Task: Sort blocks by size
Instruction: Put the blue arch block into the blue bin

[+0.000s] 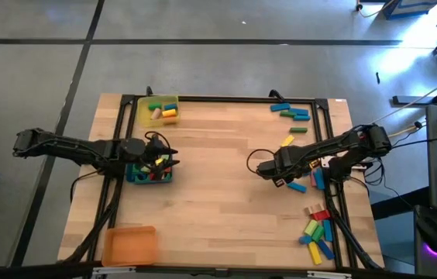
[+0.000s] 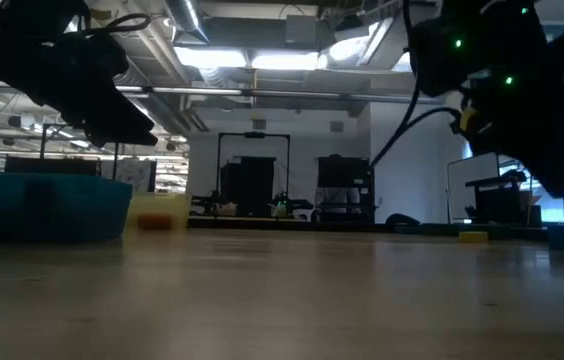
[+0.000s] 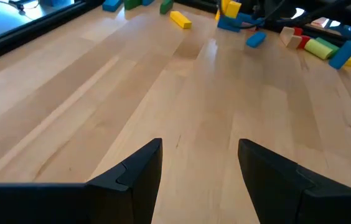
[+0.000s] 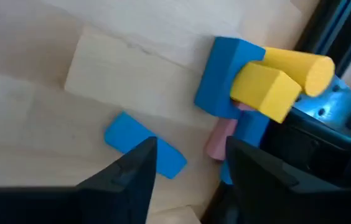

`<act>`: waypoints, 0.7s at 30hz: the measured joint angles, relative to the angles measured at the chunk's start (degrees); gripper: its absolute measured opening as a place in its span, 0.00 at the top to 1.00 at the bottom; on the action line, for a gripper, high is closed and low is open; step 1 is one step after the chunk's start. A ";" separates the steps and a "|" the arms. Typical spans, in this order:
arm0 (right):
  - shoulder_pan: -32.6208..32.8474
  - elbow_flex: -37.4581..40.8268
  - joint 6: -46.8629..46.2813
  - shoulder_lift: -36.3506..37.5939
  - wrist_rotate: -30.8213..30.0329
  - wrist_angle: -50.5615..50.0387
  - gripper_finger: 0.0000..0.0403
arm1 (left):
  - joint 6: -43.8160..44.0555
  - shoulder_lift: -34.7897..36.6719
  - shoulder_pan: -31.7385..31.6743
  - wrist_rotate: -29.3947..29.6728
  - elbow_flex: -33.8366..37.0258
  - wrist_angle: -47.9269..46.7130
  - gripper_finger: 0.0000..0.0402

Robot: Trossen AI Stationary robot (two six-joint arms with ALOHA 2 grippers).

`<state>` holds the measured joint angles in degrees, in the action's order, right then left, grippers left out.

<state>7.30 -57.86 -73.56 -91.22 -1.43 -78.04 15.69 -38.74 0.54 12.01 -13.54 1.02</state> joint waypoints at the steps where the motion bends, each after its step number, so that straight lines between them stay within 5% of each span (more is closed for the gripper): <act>1: -0.38 0.72 -0.14 0.00 -0.01 1.16 0.49 | -0.12 0.00 0.00 0.00 0.00 0.06 0.51; 21: -5.89 13.86 -0.62 0.00 -5.32 10.14 0.45 | -1.30 0.00 -0.02 0.00 0.00 -0.02 0.51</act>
<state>1.41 -44.01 -74.18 -91.22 -6.75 -67.90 14.39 -38.74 0.51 12.01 -13.54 0.99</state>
